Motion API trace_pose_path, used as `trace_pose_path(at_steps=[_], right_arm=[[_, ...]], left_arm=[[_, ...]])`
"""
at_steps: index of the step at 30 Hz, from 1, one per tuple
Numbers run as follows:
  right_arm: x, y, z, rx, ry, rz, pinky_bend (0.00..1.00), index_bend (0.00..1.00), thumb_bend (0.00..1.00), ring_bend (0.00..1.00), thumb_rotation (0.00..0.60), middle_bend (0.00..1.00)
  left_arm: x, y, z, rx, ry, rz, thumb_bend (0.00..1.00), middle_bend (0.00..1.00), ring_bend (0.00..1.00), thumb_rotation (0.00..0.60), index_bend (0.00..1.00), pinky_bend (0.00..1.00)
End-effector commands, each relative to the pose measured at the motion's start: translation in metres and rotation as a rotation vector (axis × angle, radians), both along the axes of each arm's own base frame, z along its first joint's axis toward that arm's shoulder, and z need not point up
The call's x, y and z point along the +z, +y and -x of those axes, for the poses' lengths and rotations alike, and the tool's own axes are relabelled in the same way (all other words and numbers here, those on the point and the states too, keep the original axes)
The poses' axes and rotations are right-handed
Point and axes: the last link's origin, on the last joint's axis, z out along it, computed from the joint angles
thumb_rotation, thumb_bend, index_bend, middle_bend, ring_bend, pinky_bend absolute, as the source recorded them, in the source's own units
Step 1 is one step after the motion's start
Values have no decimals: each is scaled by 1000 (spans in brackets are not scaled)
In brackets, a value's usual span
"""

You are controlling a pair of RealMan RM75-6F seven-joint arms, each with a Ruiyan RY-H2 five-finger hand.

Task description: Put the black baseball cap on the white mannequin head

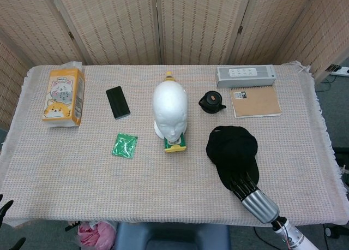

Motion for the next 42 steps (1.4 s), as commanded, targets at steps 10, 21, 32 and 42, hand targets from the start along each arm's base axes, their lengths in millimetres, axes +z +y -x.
trace_pose_path(at_steps=[10, 21, 32, 42], right_arm=[[-17, -9, 1, -10, 19, 13, 207, 192, 221, 146, 600, 129], [-24, -18, -7, 20, -14, 43, 208, 192, 236, 152, 600, 192], [-27, -8, -3, -15, -76, 61, 356, 351, 245, 315, 600, 363], [-34, -4, 5, -162, -166, 102, 453, 404, 254, 370, 600, 407]], left_arm=[[3, -3, -1, -8, -10, -4, 65, 0, 7, 600, 119, 133], [4, -4, -1, -13, -15, -7, 65, 0, 7, 600, 119, 133], [5, -5, -1, -14, -15, -7, 65, 0, 7, 600, 119, 133], [6, -6, 0, -10, -16, -20, 65, 0, 7, 600, 119, 133]])
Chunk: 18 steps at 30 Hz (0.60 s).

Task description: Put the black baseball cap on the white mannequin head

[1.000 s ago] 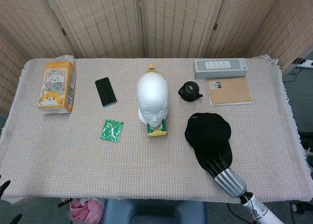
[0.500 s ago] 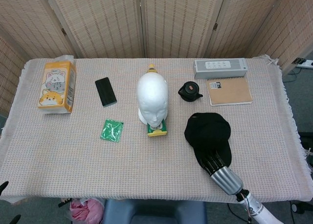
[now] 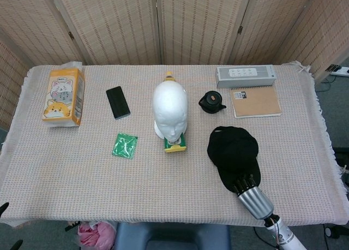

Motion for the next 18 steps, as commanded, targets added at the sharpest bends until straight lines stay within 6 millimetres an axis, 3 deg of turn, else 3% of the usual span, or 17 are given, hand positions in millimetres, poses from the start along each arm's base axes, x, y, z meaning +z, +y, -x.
trace_pose_path(at_steps=[1, 7, 14, 18], right_arm=[[-5, 3, 2, -80, -68, 15, 469, 407, 258, 375, 600, 411], [-8, 2, -2, -95, -128, 29, 608, 482, 286, 468, 600, 467], [0, -17, -18, -24, -214, 96, 858, 740, 367, 693, 600, 656], [9, -32, -30, 39, -266, 148, 941, 805, 431, 765, 600, 705]], left_arm=[[0, -1, 0, 1, 1, -3, 65, 0, 7, 600, 119, 133], [1, -3, 0, -1, 3, -15, 65, 0, 7, 600, 119, 133], [4, -5, 1, -2, 0, -39, 65, 0, 7, 600, 105, 133], [4, -6, 0, -9, 0, -46, 65, 0, 7, 600, 94, 133]])
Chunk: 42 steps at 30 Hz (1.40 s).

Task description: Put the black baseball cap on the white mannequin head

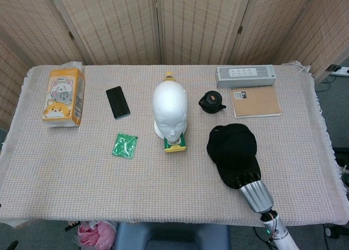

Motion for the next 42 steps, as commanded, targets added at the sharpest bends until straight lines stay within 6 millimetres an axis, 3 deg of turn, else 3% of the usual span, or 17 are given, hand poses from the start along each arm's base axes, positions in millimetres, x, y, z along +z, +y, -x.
trace_pose_path(at_steps=[1, 14, 19, 25, 30, 37, 42], right_arm=[[9, -13, -10, 43, -41, 59, 946, 808, 440, 768, 600, 708], [61, -66, -33, 154, -132, 318, 1000, 839, 578, 820, 600, 730], [78, -83, -41, 201, -97, 395, 1000, 842, 586, 822, 600, 732], [101, -105, -66, 303, -31, 512, 1000, 846, 587, 823, 600, 733], [115, -115, -101, 403, -7, 578, 1000, 846, 587, 823, 600, 733], [119, -113, -187, 505, 23, 600, 1000, 846, 596, 823, 600, 733], [108, -105, -234, 525, 52, 579, 1000, 846, 596, 823, 600, 733]], left_arm=[[0, 0, 0, -3, -1, -3, 65, 0, 7, 600, 91, 133], [0, 0, 1, -5, 1, 3, 65, 0, 7, 600, 74, 133], [-2, 1, 1, -3, 3, 11, 65, 0, 7, 600, 74, 133], [-2, 2, 1, 0, 4, 17, 65, 0, 7, 600, 74, 133], [-2, 3, 2, 2, 3, 21, 65, 0, 7, 600, 74, 133], [-3, 3, 1, 0, 2, 33, 65, 0, 7, 600, 76, 133], [-2, 3, 2, -4, -7, 42, 65, 0, 7, 600, 79, 133]])
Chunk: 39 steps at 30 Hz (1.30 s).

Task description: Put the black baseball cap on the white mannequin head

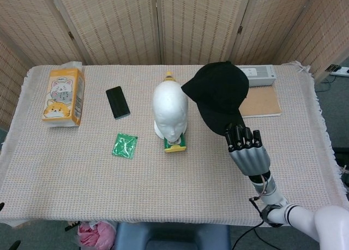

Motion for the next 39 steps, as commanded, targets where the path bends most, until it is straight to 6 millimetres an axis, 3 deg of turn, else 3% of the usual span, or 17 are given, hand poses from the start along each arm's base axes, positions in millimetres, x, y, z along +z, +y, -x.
trace_pose_path(at_steps=[1, 7, 15, 39], right_arm=[[-3, 6, -66, 82, 114, 22, 1000, 846, 595, 823, 600, 733], [-22, 8, -104, 77, 163, 66, 1000, 846, 595, 823, 600, 732], [-30, 2, -120, 37, 197, 134, 1000, 846, 597, 824, 600, 732], [-105, -34, -106, -107, 366, 106, 1000, 846, 596, 826, 600, 732]], left_arm=[[1, 0, 0, -2, -5, 8, 64, 0, 7, 600, 79, 133], [8, -3, 0, -17, -31, 9, 64, 0, 7, 600, 83, 133], [10, -5, 1, -21, -41, 17, 65, 0, 7, 600, 84, 133], [13, -8, 1, -37, -56, 36, 64, 0, 7, 600, 84, 133]])
